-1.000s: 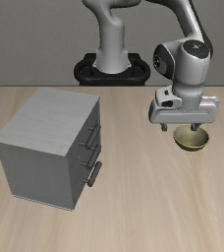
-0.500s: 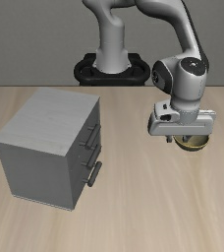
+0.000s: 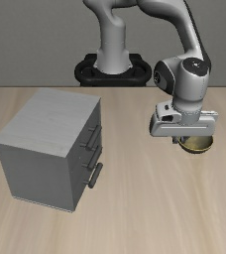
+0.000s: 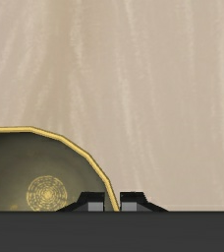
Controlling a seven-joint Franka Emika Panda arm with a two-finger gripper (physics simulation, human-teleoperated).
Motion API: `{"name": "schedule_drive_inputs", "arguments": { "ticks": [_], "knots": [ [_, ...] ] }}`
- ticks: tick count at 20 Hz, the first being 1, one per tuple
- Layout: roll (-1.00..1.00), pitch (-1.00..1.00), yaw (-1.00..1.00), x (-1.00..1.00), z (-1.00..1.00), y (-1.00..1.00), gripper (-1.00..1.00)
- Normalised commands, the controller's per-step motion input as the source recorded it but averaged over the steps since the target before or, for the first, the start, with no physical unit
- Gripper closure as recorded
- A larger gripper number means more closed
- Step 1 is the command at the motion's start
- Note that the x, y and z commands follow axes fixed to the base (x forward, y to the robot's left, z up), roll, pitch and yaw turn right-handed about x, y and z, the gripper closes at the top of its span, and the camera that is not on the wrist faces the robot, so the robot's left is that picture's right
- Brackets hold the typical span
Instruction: Pick up the pocelain bowl on the table and place it on the white cabinet
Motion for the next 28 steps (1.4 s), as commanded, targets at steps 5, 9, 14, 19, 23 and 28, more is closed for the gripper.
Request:
{"name": "schedule_drive_inputs", "arguments": {
  "ticks": [5, 9, 14, 19, 23, 28],
  "knots": [
    [0.00, 0.00, 0.00, 0.00, 1.00, 0.00, 1.00],
    [0.00, 0.00, 0.00, 0.00, 1.00, 0.00, 1.00],
    [0.00, 0.00, 0.00, 0.00, 1.00, 0.00, 1.00],
    [0.00, 0.00, 0.00, 0.00, 1.00, 0.00, 1.00],
    [0.00, 0.00, 0.00, 0.00, 1.00, 0.00, 1.00],
    [0.00, 0.00, 0.00, 0.00, 1.00, 0.00, 1.00]
  ]
}}
